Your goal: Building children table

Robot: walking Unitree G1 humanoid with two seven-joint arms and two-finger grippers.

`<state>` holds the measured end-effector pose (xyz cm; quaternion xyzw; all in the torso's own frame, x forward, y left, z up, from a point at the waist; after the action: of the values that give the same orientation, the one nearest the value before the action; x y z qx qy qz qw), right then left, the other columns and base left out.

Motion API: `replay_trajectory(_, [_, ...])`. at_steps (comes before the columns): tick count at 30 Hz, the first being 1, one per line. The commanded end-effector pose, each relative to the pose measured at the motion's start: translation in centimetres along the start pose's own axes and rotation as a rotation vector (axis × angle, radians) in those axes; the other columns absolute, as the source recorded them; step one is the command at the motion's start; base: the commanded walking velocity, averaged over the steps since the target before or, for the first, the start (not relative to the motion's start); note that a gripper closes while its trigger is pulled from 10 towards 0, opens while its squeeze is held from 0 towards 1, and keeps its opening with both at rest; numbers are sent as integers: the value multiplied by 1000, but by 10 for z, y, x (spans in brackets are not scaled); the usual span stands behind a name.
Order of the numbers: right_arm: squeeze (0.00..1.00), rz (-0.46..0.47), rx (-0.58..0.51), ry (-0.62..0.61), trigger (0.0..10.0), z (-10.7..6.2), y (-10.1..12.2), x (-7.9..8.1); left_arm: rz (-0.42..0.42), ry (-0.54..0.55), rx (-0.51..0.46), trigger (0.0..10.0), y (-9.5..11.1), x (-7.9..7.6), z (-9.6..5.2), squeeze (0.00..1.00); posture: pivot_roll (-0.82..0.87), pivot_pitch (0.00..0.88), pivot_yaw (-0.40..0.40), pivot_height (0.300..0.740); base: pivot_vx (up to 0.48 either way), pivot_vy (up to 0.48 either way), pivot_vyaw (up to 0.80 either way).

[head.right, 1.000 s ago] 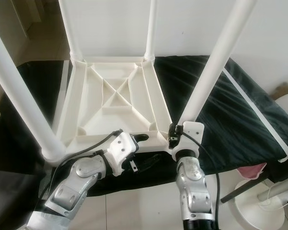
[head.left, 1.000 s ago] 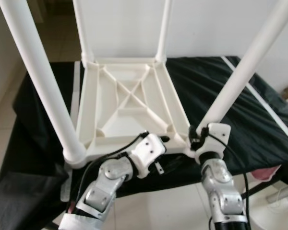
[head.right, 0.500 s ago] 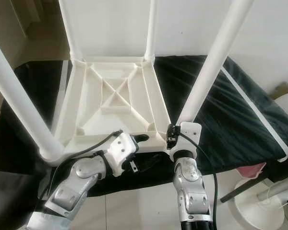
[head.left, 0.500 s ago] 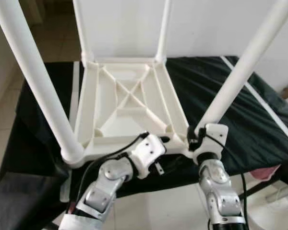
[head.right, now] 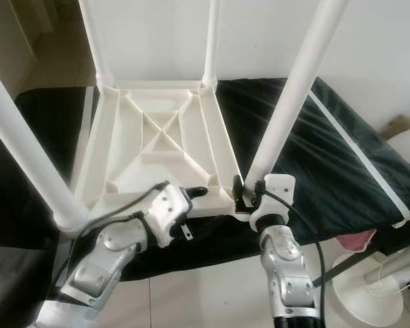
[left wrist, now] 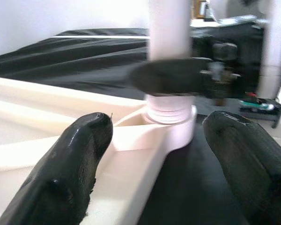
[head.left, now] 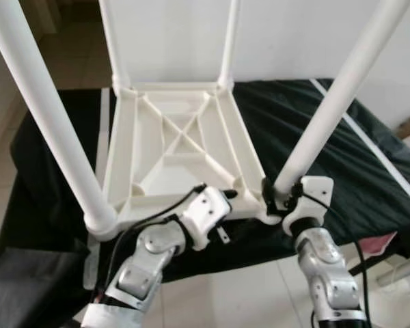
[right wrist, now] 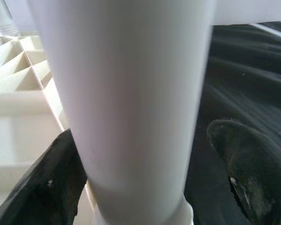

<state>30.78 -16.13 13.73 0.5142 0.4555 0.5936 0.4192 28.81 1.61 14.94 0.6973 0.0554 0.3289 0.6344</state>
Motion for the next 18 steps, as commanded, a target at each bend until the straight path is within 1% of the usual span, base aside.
replay_trajectory(1, [0, 9, -2, 30, 10000, -2, 1, 1, 7, 57, -8, 10000, 3, 8, 0, 0, -4, 16, -64, 740, 0, 0, 0])
replay_trajectory(3, [0, 1, 12, 89, 10000, -4, -1, 2, 7, 65, -10, 10000, 3, 11, -2, 0, -6, 15, -59, 740, 0, 0, 0])
replay_trajectory(6, [0, -45, 24, 187, 10000, -5, 0, 3, -33, 8, -18, 10000, 3, 6, -4, 0, -5, 17, -57, 740, 0, 0, 0])
replay_trajectory(7, [0, -45, 24, 187, 10000, -5, 0, 3, -33, 8, -18, 10000, 3, 6, -4, 0, -5, 17, -57, 740, 0, 0, 0])
replay_trajectory(8, [0, -54, 26, 213, 10000, -4, 1, 1, -48, -8, -18, 10000, 3, 4, -5, 0, -5, 17, -57, 740, 0, 0, 0])
replay_trajectory(10, [0, -74, 31, 252, 10000, -3, 4, -2, -92, -47, -24, 10000, 5, 0, -6, 0, -4, 18, -55, 740, 0, 0, 0])
replay_trajectory(12, [0, -74, 31, 252, 10000, -3, 4, -2, -92, -47, -24, 10000, 5, 0, -6, 0, -4, 18, -55, 740, 0, 0, 0])
replay_trajectory(16, [0, -141, 83, 354, 10000, 1, 1, -4, -106, -77, -30, 10000, 8, -3, -6, 0, -2, 18, -50, 740, 0, 0, 0])
replay_trajectory(18, [0, -152, 90, 363, 10000, 1, 0, -4, -106, -79, -30, 10000, 8, -3, -6, 0, -2, 18, -50, 740, 0, 0, 0])
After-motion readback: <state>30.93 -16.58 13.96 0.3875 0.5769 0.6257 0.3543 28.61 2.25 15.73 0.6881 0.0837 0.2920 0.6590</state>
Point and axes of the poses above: a point about 5 cm out from each wrist's last joint towards the gripper, its own z axis pointing out of the wrist towards the gripper, its own y axis along the axis of the wrist's last joint, x = y × z, the point moved 4 cm from there along z, pointing out of the wrist towards the gripper, and after that the axes turned 9 degrees about z, right-handed, at the moved point
